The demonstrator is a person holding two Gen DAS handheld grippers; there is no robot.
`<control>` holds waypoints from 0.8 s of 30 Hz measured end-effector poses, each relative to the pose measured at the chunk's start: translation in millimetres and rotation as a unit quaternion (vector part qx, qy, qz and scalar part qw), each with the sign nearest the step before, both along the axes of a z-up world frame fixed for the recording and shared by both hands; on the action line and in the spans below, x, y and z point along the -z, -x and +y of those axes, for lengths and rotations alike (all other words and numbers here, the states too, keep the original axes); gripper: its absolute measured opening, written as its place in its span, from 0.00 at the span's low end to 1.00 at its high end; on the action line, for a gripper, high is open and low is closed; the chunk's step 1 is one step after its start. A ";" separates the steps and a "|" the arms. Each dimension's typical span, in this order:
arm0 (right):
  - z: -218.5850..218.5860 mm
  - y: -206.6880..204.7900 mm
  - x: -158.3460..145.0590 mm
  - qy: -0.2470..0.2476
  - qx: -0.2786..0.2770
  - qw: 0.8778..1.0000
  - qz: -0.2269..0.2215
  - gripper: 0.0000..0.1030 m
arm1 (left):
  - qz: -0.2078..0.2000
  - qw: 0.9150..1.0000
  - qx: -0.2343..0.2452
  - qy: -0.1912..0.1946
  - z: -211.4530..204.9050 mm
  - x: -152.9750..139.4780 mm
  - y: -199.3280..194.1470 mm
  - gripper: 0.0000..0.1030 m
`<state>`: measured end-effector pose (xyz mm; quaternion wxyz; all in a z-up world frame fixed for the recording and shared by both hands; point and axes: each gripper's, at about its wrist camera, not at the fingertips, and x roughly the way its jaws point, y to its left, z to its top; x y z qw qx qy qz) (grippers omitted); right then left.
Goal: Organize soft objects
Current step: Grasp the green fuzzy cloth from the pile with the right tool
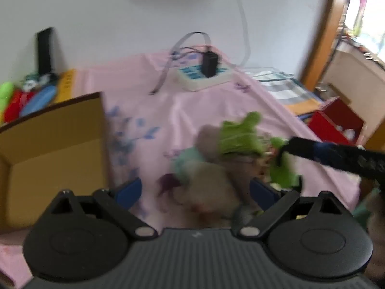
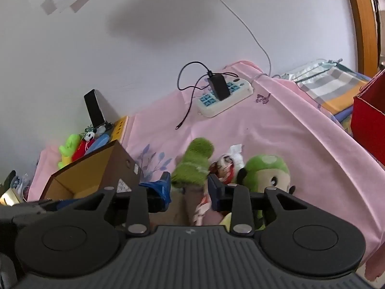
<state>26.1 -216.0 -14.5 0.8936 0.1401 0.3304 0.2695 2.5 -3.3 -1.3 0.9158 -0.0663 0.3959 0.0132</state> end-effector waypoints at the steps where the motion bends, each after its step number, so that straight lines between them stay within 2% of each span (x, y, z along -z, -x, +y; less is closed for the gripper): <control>1: -1.0 -8.6 0.4 -0.004 -0.002 1.000 0.004 0.15 | -0.004 1.000 0.010 0.006 -3.3 1.3 -2.7 0.93; 2: -3.7 -14.0 2.8 -0.006 -0.003 1.000 0.005 0.15 | -0.009 1.000 0.016 0.012 -6.2 2.4 -5.6 0.93; 7: -13.4 -56.5 6.1 -0.047 -0.044 0.996 0.062 0.16 | -0.029 0.998 0.020 0.055 -12.5 6.6 -24.7 0.93; 10: -8.0 -75.5 7.6 -0.071 -0.069 0.995 0.034 0.16 | -0.044 0.997 0.013 0.055 -16.3 9.3 -34.7 0.91; 11: -5.5 -80.9 8.9 -0.082 -0.074 0.993 0.031 0.16 | -0.027 0.999 0.007 0.037 -18.3 7.6 -43.9 0.91; 12: -2.3 -86.7 9.1 -0.096 -0.082 0.992 0.026 0.16 | -0.027 0.999 0.003 0.038 -19.3 9.6 -48.5 0.91; 14: 2.8 -98.3 13.5 -0.094 -0.093 0.990 0.049 0.16 | -0.032 0.998 -0.003 0.050 -24.5 9.5 -56.0 0.90; 15: 5.8 -103.0 15.2 -0.096 -0.099 0.989 0.060 0.16 | -0.030 0.998 -0.005 0.050 -26.3 11.8 -60.8 0.87; 16: 8.1 -109.0 18.6 -0.090 -0.104 0.988 0.075 0.16 | -0.046 0.997 -0.003 0.056 -25.4 12.1 -60.0 0.82; 18: 13.5 -116.5 23.8 -0.088 -0.118 0.984 0.096 0.16 | -0.031 0.998 0.001 0.062 -28.3 17.5 -69.5 0.49; 20: 15.3 -124.1 28.6 -0.082 -0.133 0.981 0.113 0.15 | -0.043 0.998 -0.002 0.056 -26.3 20.2 -74.0 0.40; 21: 15.9 -124.9 29.9 -0.083 -0.143 0.980 0.113 0.13 | -0.058 0.997 -0.006 0.056 -24.9 19.8 -74.5 0.33; 24: 11.9 -126.6 31.8 -0.089 -0.156 0.978 0.108 0.06 | -0.069 0.996 -0.015 0.061 -22.6 20.4 -69.7 0.24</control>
